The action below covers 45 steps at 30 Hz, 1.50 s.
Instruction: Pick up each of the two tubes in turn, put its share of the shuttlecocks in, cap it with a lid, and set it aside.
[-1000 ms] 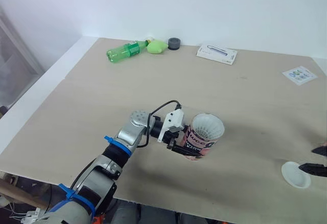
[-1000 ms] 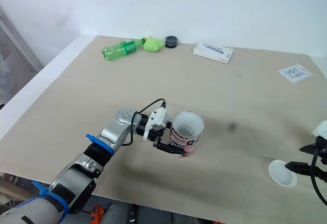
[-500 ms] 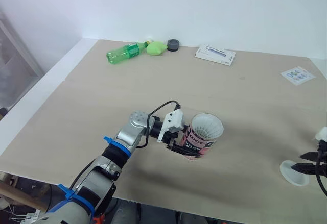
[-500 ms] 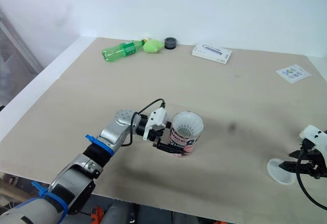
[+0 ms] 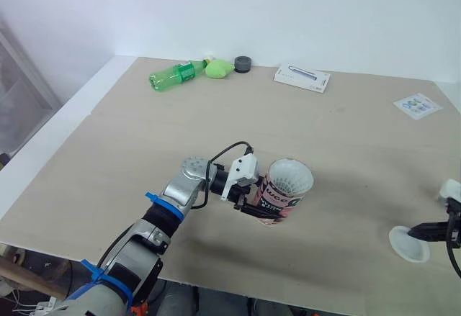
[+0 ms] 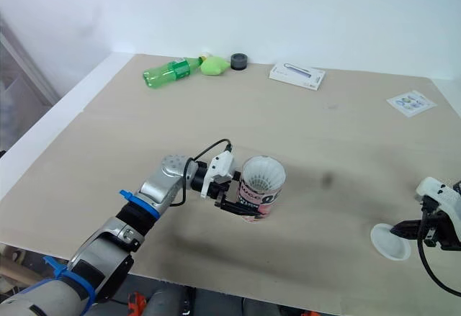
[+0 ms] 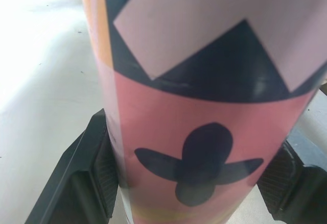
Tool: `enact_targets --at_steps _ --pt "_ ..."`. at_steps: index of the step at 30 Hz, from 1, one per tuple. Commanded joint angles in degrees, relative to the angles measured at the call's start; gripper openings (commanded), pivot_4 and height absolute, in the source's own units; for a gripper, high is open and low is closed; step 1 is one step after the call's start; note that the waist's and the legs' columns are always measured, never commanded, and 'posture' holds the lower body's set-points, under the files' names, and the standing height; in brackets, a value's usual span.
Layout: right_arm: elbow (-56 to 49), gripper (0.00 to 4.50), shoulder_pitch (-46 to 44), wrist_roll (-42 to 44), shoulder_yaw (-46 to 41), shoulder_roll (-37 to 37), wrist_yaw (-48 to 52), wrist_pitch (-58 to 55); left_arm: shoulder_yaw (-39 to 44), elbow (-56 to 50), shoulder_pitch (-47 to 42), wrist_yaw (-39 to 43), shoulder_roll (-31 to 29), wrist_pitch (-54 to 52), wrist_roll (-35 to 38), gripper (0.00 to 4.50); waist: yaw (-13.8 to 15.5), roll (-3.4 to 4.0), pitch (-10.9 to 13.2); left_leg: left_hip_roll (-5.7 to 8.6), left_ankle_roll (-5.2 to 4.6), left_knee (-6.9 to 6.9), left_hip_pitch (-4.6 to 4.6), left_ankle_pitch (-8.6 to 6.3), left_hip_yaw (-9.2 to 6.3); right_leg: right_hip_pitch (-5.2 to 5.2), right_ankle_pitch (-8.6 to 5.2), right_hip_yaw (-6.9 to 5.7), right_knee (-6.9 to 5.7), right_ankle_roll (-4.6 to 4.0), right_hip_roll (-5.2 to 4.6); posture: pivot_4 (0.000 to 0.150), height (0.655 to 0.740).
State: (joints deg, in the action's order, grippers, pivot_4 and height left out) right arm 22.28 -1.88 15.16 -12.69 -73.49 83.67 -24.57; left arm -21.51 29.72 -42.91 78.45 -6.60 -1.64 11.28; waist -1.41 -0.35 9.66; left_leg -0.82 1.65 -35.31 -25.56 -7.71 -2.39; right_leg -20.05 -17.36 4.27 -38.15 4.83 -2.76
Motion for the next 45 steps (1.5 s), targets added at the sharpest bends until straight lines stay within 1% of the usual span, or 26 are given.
enact_targets --at_steps 1,3,7,11,13,16,18,20,22,24,25,27,33,40,42,45 --pt "-10.4 0.09 -1.1 5.6 -6.3 -3.5 2.9 -5.1 -0.7 1.5 0.7 -0.4 -1.4 -0.6 -2.3 3.04 0.0 0.11 0.0 0.0 0.0 0.0 0.0 0.0 0.02 0.0 0.01 0.02 0.0 0.02 0.0 0.15 0.7294" --pt "-16.6 0.09 -1.8 7.8 -8.2 -4.3 3.1 -7.5 -0.7 1.7 0.5 -0.1 -1.5 -0.6 -2.3 3.04 0.0 0.12 0.0 -0.01 0.0 0.01 0.0 0.0 -0.01 0.0 0.0 0.0 0.0 0.02 0.01 0.15 0.7294" --pt "-29.2 0.09 -10.0 14.7 -7.7 -6.2 2.3 -12.7 -0.5 2.9 -0.6 -0.2 -1.2 -0.1 -2.5 3.04 -0.1 0.12 0.0 -0.04 0.01 0.02 -0.01 -0.01 0.06 -0.06 -0.03 0.0 0.0 -0.05 -0.01 0.15 0.7294" --pt "-35.8 0.09 -21.0 20.6 -3.2 -6.8 1.9 -16.9 -0.4 4.4 -1.5 0.0 -0.8 0.5 -2.6 3.04 0.0 0.13 0.0 -0.04 0.02 0.04 -0.07 -0.01 0.09 -0.13 -0.06 0.0 0.0 -0.11 -0.06 0.15 0.7294" --pt "-37.4 0.09 -28.9 21.3 1.7 -6.4 2.3 -17.7 -0.6 5.2 -1.9 0.1 -0.8 0.8 -2.9 3.04 0.0 -0.02 0.0 -0.04 0.02 0.05 -0.06 -0.01 0.1 -0.16 -0.07 -0.03 0.01 -0.13 -0.1 0.15 0.7294" --pt "-37.6 0.09 -42.2 20.2 10.4 -3.8 4.4 -18.3 -1.1 5.9 -2.2 0.8 -0.9 0.9 -3.2 3.04 0.0 -0.17 0.1 -0.04 0.04 0.03 -0.07 -0.02 0.28 -0.34 0.0 -0.08 0.08 -0.19 -0.3 0.15 0.7294" --pt "-37.1 0.09 -49.2 17.0 16.4 -1.3 6.2 -17.4 -1.4 5.9 -2.3 1.2 -1.1 0.6 -3.4 3.04 -0.2 -0.25 0.2 0.01 0.13 0.03 -0.06 -0.08 0.5 -0.44 0.03 -0.01 0.07 -0.12 -0.47 0.15 0.7294" --pt "-36.6 0.09 -54.4 12.6 22.5 1.9 7.8 -14.7 -1.6 5.8 -2.4 1.7 -1.3 0.2 -3.3 3.04 -0.4 -0.43 0.2 0.0 0.16 0.04 -0.07 -0.1 0.53 -0.55 0.03 -0.02 0.08 -0.11 -0.49 0.15 0.7294" --pt "-36.1 0.09 -57.7 11.2 26.1 4.1 8.7 -14.2 -1.6 5.6 -2.4 2.0 -1.4 -0.3 -3.1 3.04 -0.4 -0.46 0.2 -0.01 0.16 0.05 -0.15 -0.1 0.53 -0.67 0.03 -0.03 0.08 -0.12 -0.48 0.15 0.7294" --pt "-35.5 0.09 -60.3 9.8 30.1 6.6 8.8 -12.3 -1.8 5.2 -2.5 2.5 -1.6 -0.7 -3.1 3.04 -0.4 -0.43 0.2 -0.01 0.08 0.04 -0.4 -0.05 0.54 -0.9 0.14 -0.03 0.06 -0.23 -0.47 0.15 0.7294" --pt "-34.9 0.09 -61.3 8.7 32.1 7.7 8.8 -10.9 -1.8 5.0 -2.5 2.7 -1.7 -1.1 -3.1 3.04 -0.4 -0.43 0.2 -0.01 0.04 0.04 -0.59 -0.02 0.53 -0.95 0.43 -0.03 0.01 -0.18 -0.45 0.15 0.7294" --pt "-33.6 0.09 -62.9 7.3 34.8 9.2 8.8 -8.8 -1.7 4.8 -2.7 2.9 -1.8 -1.4 -3.1 3.04 -0.4 -0.43 0.2 -0.02 0.03 0.04 -0.74 -0.02 0.52 -1.05 0.44 -0.03 -0.02 -0.2 -0.41 0.15 0.7294" --pt "-30.6 0.09 -65.6 3.1 41.1 11.3 8.8 -1.6 -1.5 4.1 -2.7 2.9 -2.1 -2.6 -2.8 3.04 -0.4 -0.43 0.2 -0.1 0.03 0.03 -0.82 -0.02 0.48 -1.15 0.44 -0.05 -0.05 -0.24 -0.27 0.15 0.7294" --pt "-32.9 0.09 -65.9 0.8 40.9 12.7 8.8 2.2 -1.3 3.0 -2.0 2.7 -2.5 -3.4 -2.6 3.04 -0.5 -0.41 0.2 -0.58 0.11 -0.03 -0.77 0.03 0.47 -1.16 0.51 -0.04 -0.05 -0.22 0.18 0.15 0.7294" --pt "-33.9 0.09 -65.8 0.7 40.0 13.5 8.8 1.6 -1.4 2.8 -1.8 2.7 -2.8 -3.4 -2.7 3.04 -0.6 -0.4 0.2 -0.76 0.13 -0.03 -0.77 0.05 0.46 -1.17 0.56 -0.03 -0.05 -0.29 0.37 0.15 0.7294" --pt "-34.9 0.09 -65.5 -0.3 39.1 14.4 8.5 1.6 -1.2 2.9 -2.0 2.7 -3.0 -3.4 -2.8 3.04 -0.6 -0.39 0.2 -0.88 0.13 -0.02 -0.75 0.05 0.44 -1.23 0.7 -0.03 -0.11 -0.63 0.53 0.15 0.7294"
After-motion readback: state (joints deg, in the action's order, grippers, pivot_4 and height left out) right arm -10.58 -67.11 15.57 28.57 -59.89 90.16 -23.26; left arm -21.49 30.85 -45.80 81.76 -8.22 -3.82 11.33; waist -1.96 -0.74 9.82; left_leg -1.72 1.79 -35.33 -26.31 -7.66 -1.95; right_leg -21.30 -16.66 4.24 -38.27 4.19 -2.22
